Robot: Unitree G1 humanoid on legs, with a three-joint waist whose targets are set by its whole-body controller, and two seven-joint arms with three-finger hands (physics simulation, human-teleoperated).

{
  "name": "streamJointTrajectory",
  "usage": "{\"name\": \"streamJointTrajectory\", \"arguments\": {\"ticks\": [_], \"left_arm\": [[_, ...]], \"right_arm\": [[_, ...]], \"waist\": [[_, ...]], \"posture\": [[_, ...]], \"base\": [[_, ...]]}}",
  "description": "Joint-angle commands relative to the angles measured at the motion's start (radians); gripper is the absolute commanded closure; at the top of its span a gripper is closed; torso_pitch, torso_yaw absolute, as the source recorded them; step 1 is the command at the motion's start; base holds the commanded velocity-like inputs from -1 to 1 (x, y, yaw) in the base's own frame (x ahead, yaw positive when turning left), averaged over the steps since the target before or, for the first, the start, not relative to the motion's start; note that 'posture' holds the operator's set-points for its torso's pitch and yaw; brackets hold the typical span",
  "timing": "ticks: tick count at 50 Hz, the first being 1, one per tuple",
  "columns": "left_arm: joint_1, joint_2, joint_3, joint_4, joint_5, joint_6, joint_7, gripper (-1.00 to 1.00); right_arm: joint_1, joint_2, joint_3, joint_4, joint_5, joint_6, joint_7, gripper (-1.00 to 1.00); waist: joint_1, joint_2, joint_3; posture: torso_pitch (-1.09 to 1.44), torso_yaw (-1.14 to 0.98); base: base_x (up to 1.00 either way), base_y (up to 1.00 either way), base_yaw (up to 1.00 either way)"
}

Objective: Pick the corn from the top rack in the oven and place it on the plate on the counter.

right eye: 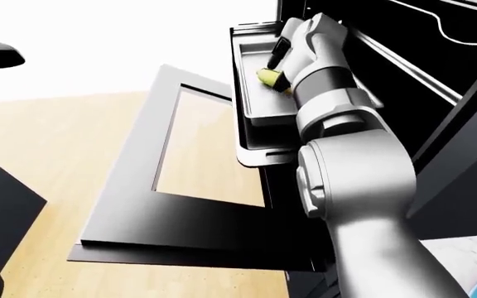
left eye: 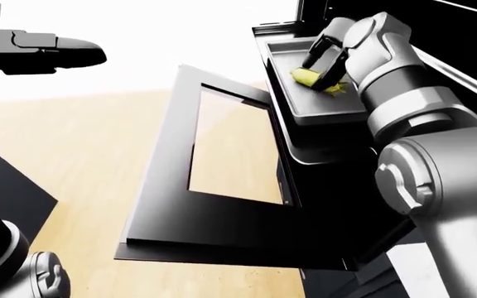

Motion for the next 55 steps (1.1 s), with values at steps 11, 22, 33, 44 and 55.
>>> {"name": "streamJointTrajectory", "arguments": {"ticks": [11, 22, 33, 44, 55], "left_arm": [[-0.022, 0.029, 0.021, -0.015, -0.011, -0.028, 0.012, -1.00], [0.004, 0.038, 0.036, -0.023, -0.030, -0.035, 0.021, -1.00], [0.009, 0.048, 0.037, -0.035, -0.048, -0.025, 0.036, -1.00], [-0.026, 0.048, 0.016, -0.021, -0.050, -0.021, 0.045, -1.00], [-0.015, 0.046, 0.023, -0.026, -0.044, -0.019, 0.039, -1.00]], "right_arm": [[-0.002, 0.006, 0.018, 0.011, -0.059, -0.024, 0.067, 0.20], [-0.019, 0.008, -0.002, 0.011, -0.079, -0.047, 0.036, 1.00], [-0.068, -0.007, -0.038, 0.009, -0.042, -0.107, -0.142, 1.00], [-0.113, -0.018, -0.032, 0.006, -0.031, -0.140, -0.214, 1.00], [-0.184, 0.000, -0.153, -0.016, 0.248, -0.154, -0.183, 1.00]], "waist": [[-0.006, 0.003, -0.022], [-0.009, 0.008, -0.017], [-0.012, 0.017, -0.010], [-0.015, 0.021, -0.003], [-0.016, 0.021, -0.002]], "posture": [[0.00, 0.00], [0.00, 0.00], [0.00, 0.00], [0.00, 0.00], [0.00, 0.00]], "base": [[0.00, 0.00, 0.00], [0.00, 0.00, 0.00], [0.00, 0.00, 0.00], [0.00, 0.00, 0.00], [0.00, 0.00, 0.00]]}}
